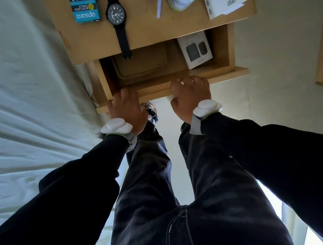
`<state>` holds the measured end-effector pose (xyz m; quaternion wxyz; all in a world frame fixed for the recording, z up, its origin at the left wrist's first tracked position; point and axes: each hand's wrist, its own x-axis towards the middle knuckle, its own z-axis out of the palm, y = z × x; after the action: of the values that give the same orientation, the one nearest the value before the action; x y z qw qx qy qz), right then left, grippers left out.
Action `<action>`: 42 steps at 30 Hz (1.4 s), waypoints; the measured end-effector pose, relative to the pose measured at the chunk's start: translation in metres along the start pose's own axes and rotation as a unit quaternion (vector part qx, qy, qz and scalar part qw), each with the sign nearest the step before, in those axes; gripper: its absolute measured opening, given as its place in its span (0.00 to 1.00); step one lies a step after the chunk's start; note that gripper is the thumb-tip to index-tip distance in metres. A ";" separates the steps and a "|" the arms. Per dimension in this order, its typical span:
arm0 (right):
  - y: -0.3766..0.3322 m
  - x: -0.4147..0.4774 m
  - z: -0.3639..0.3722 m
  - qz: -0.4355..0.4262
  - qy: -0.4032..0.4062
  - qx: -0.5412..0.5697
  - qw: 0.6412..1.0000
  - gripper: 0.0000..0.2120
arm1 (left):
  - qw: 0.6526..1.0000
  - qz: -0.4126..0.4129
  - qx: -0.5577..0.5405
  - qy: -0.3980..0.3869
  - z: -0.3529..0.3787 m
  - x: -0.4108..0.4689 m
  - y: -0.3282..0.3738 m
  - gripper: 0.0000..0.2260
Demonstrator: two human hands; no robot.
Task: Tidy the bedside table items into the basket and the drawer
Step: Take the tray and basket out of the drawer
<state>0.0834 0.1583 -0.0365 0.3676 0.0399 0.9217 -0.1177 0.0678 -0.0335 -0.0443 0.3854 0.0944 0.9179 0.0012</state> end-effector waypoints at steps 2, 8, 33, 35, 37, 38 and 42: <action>0.000 -0.003 0.007 0.000 -0.004 -0.007 1.000 0.12 | 1.000 0.001 -0.016 -0.012 0.003 0.003 0.000 0.16; 0.006 -0.011 0.024 0.003 -0.005 -0.021 1.000 0.09 | 0.991 0.037 -0.096 -0.086 0.012 0.010 -0.007 0.17; -0.019 0.089 0.037 0.149 -0.022 0.321 0.935 0.11 | 0.994 0.078 -0.056 0.054 0.010 0.052 -0.007 0.16; -0.018 0.078 0.030 0.130 0.041 0.315 0.939 0.09 | 0.991 0.100 -0.041 0.076 0.004 0.050 -0.005 0.14; -0.015 0.068 0.027 0.121 0.082 0.308 0.940 0.08 | 0.985 0.137 -0.028 0.096 -0.001 0.047 0.001 0.11; -0.013 0.062 0.025 0.122 0.090 0.305 0.940 0.09 | 0.981 0.162 -0.023 0.104 -0.004 0.044 0.005 0.11; -0.005 0.040 0.012 0.127 0.102 0.276 0.947 0.10 | 0.965 0.233 -0.018 0.120 -0.010 0.028 0.019 0.09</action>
<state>0.0617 0.1502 -0.0719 0.2584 0.2687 0.8728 -0.3151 0.0446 -0.0094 -0.0558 0.2633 0.2980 0.9098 0.1188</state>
